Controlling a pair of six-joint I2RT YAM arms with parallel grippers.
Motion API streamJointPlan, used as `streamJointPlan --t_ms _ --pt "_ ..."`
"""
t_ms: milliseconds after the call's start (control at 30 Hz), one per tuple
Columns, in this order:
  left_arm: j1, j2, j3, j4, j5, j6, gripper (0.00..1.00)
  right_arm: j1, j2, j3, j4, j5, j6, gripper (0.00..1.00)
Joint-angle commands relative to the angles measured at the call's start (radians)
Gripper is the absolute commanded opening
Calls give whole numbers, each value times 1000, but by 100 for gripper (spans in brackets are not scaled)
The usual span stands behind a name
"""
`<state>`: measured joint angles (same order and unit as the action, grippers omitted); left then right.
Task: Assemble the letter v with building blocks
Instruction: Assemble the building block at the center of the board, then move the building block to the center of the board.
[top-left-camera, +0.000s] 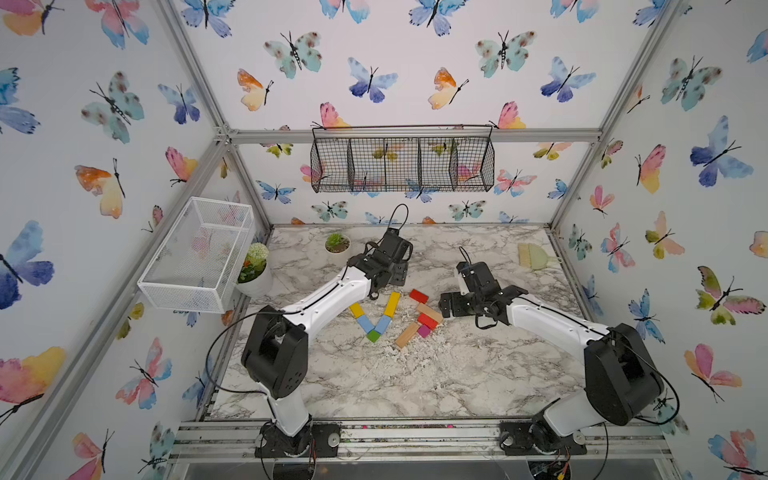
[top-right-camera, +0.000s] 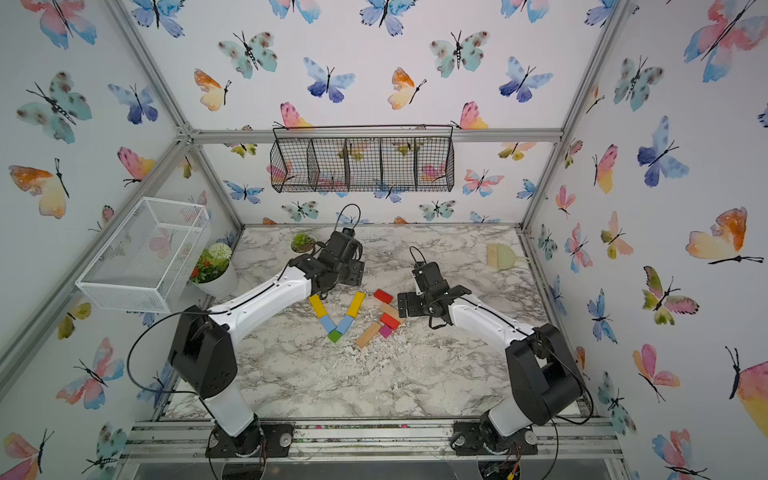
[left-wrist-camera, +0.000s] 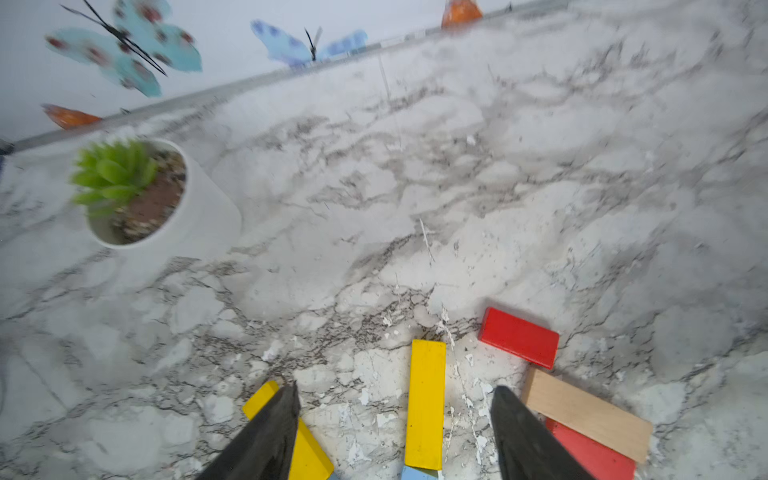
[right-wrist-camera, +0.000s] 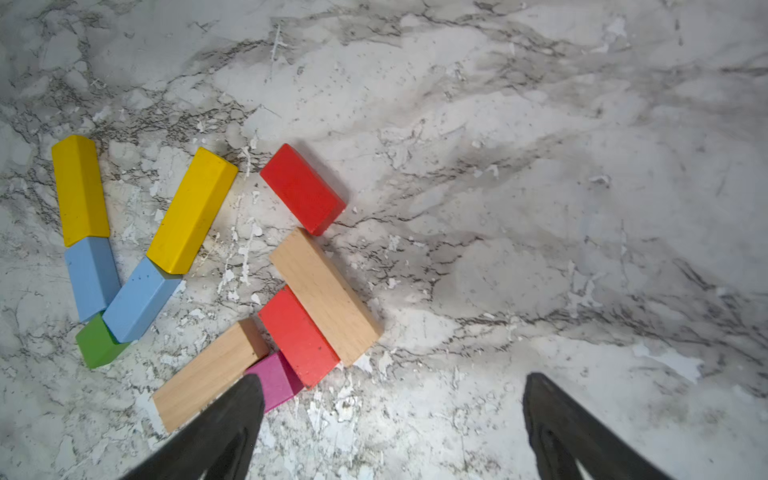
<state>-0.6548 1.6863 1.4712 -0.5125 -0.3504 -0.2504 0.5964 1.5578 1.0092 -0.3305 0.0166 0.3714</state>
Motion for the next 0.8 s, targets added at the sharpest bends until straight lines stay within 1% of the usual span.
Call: streamJointPlan --t_ms 0,167,267,500,767 --pt "0 -112 -23 -20 -83 -3 79 59 71 51 -51 68 -15 99" --pt "7 -303 -166 56 -143 3 84 105 173 110 -43 97 -11 99" --pt "30 -386 -216 56 -141 -9 87 114 218 140 -48 117 -15 99" --pt "60 -477 -270 41 -153 -33 90 127 300 185 -63 142 -35 99" --pt "62 -509 -293 34 -148 -45 92 146 353 227 -66 138 -43 99"
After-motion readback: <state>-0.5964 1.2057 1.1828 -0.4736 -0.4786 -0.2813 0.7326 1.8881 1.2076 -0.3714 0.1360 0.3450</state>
